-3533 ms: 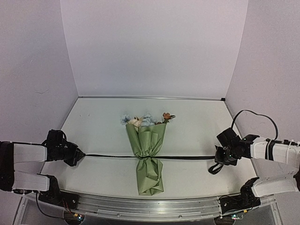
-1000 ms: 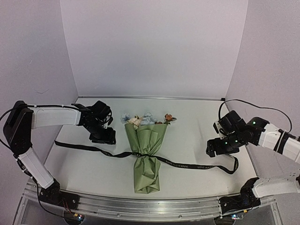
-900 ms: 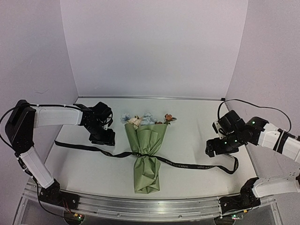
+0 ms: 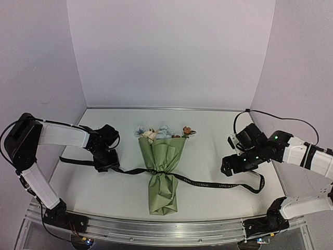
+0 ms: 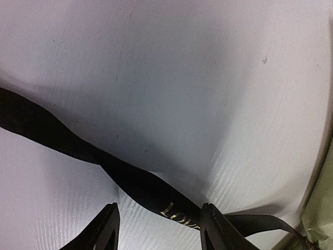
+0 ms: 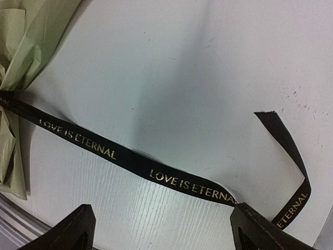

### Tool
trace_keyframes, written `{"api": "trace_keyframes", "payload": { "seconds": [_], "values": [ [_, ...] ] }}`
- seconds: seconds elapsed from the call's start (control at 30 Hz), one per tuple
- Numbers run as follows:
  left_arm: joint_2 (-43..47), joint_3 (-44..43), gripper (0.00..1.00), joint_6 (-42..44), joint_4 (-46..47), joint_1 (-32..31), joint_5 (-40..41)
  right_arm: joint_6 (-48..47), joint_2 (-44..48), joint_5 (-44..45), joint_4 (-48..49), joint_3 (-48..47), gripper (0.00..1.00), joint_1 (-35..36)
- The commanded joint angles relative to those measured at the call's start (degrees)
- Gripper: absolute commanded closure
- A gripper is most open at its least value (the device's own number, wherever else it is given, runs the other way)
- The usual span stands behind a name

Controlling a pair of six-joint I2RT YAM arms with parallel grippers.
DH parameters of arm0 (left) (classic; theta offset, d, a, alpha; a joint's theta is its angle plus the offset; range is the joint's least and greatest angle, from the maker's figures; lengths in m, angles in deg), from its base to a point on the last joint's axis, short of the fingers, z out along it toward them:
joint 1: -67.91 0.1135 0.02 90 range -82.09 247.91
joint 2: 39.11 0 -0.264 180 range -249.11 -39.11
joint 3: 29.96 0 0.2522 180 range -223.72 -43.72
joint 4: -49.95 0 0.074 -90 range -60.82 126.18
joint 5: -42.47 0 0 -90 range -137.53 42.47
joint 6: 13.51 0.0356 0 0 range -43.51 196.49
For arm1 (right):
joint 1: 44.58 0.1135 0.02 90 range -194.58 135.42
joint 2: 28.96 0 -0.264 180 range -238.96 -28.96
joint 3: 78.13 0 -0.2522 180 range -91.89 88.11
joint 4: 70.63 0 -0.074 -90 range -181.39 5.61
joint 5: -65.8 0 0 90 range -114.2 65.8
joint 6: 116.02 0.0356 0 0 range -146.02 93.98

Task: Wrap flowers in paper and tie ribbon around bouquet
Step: Pick up the left side of the half-tied ribbon at the center of the board, then pass from the left arm to the right

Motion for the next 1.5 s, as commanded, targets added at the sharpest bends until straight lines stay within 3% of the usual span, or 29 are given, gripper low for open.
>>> {"api": "trace_keyframes", "payload": {
  "seconds": [0.0, 0.2, 0.3, 0.37, 0.57, 0.77, 0.97, 1.23, 1.47],
  "values": [
    [1.93, 0.82, 0.48, -4.61, 6.25, -0.01, 0.67, -0.67, -0.46, 0.58, 0.85, -1.05, 0.08, 0.74],
    [1.16, 2.39, 0.66, -5.61, 8.89, 0.02, -1.81, -0.67, -0.71, 0.67, 0.85, -1.14, 0.1, 1.18],
    [2.31, 2.29, 0.91, -4.8, 8.68, 0.02, -2.46, -0.67, -1.06, 0.67, 0.85, -1.32, 0.13, 1.35],
    [4.23, 1.86, 0.99, -2.92, 8.44, -0.02, -3.78, -0.66, -1.6, 0.76, 0.85, -1.68, 0.14, 1.6],
    [14.5, 1.78, 1.0, 4.01, 15.83, -0.44, -19.28, -1.18, -3.49, 1.88, 1.0, -3.77, 0.17, 3.26],
    [16.55, 0.72, 1.0, 7.06, 19.88, -3.32, -29.85, -1.35, -6.56, 0.02, 6.33, -6.4, 0.22, 7.41],
    [15.26, -1.07, 1.0, 7.17, 21.16, -5.63, -31.59, -1.29, -14.08, -3.56, 20.79, -9.27, 0.25, 14.14],
    [17.83, -1.05, 1.0, 2.71, 16.58, -5.64, -25.43, 2.81, -32.65, -7.61, 35.69, -22.82, 0.37, 20.95],
    [19.25, -1.27, 1.0, -2.42, 15.27, -5.09, -31.11, 6.0, -42.28, -9.11, 46.93, -27.52, 0.46, 23.44]
  ]
}}
